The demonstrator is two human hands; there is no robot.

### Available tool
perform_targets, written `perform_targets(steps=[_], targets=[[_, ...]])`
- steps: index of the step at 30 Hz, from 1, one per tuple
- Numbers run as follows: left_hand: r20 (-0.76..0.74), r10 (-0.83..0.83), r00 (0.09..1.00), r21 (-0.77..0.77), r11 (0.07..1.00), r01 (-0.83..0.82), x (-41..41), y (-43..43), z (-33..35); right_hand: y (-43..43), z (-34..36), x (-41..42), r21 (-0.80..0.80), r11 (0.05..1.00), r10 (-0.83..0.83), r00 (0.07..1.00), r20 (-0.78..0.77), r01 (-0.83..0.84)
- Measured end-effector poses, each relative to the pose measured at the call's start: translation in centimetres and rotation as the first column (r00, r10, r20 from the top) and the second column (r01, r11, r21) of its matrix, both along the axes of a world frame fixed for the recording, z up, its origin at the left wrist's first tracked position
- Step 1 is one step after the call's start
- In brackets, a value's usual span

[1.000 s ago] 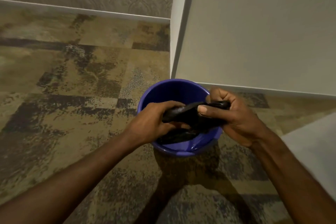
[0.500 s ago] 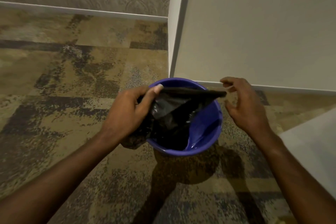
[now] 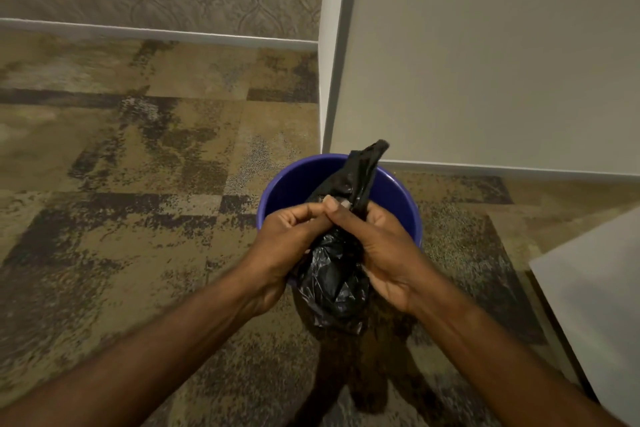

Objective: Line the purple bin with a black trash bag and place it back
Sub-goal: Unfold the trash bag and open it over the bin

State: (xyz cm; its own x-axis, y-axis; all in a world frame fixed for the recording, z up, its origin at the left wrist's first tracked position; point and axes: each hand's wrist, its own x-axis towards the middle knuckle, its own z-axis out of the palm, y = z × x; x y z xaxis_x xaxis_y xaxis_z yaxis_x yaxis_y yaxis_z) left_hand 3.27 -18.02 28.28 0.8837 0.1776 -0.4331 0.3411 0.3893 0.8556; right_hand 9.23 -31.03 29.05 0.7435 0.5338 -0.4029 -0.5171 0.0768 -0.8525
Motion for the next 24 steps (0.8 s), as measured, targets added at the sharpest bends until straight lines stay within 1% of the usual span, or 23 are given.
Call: perform_targets(steps=[2,4,7,8,9,11,13,15,16,17,19,20,21,22,23,24], targets=[[-0.017,0.016,1.0,0.058,0.998,-0.015,0.0,0.4,-0.3,-0.5,-0.2,0.5,0.037,0.999,-0.014,0.999,-0.048,0.015],[-0.026,0.007,1.0,0.122,0.992,-0.004,0.0,0.8,-0.3,-0.7,-0.5,1.0,0.029,0.998,-0.052,0.995,-0.086,0.055],[-0.021,0.012,1.0,0.178,0.984,-0.008,-0.3,1.3,-0.3,-1.3,-0.7,2.0,-0.014,0.98,-0.199,0.974,-0.106,0.199],[-0.012,0.026,1.0,0.179,0.984,-0.024,-0.3,1.6,-0.3,-1.7,-0.8,2.4,-0.033,0.975,-0.221,0.971,-0.088,0.219],[-0.006,0.041,0.999,0.176,0.984,-0.039,-0.3,1.8,-0.1,-2.0,-0.7,2.7,-0.069,0.975,-0.215,0.975,-0.052,0.211],[0.0,0.075,0.997,0.169,0.983,-0.074,-0.2,2.1,0.2,-2.7,-0.5,3.2,-0.15,0.98,-0.132,0.991,0.02,0.134],[0.009,0.1,0.995,0.164,0.981,-0.1,-0.1,2.6,0.3,-3.3,-0.3,3.7,-0.142,0.989,-0.049,0.999,-0.006,0.048],[0.047,0.101,0.994,0.222,0.969,-0.109,-0.1,3.2,0.3,-3.7,0.1,3.9,-0.078,0.997,-0.029,0.997,-0.075,0.023],[0.076,0.08,0.994,0.303,0.948,-0.1,-0.1,3.5,0.2,-3.9,0.1,4.1,-0.058,0.998,-0.043,0.996,-0.085,0.038],[0.11,0.03,0.994,0.412,0.908,-0.073,-0.2,3.7,0.0,-4.0,0.0,4.2,-0.042,0.997,-0.067,0.994,-0.084,0.064],[0.135,-0.136,0.981,0.632,0.775,0.02,-0.5,3.7,0.0,-3.9,-0.4,4.5,-0.006,0.986,-0.168,0.985,-0.046,0.167],[0.114,-0.219,0.969,0.717,0.693,0.073,-0.6,3.6,0.0,-3.8,-0.6,4.9,0.02,0.972,-0.232,0.973,-0.014,0.233],[0.076,-0.291,0.954,0.777,0.616,0.126,-0.6,3.3,-0.1,-3.7,-0.6,5.1,0.056,0.956,-0.29,0.957,0.003,0.29],[0.029,-0.347,0.937,0.806,0.562,0.183,-0.6,3.0,-0.2,-3.7,-0.5,5.4,0.107,0.936,-0.337,0.942,-0.001,0.335],[-0.014,-0.385,0.923,0.807,0.54,0.238,-0.7,2.5,-0.4,-3.8,-0.2,5.6,0.178,0.916,-0.359,0.933,-0.034,0.36],[-0.029,-0.407,0.913,0.783,0.559,0.274,-0.8,2.0,-0.4,-3.8,0.1,5.7,0.243,0.902,-0.352,0.934,-0.062,0.357]])
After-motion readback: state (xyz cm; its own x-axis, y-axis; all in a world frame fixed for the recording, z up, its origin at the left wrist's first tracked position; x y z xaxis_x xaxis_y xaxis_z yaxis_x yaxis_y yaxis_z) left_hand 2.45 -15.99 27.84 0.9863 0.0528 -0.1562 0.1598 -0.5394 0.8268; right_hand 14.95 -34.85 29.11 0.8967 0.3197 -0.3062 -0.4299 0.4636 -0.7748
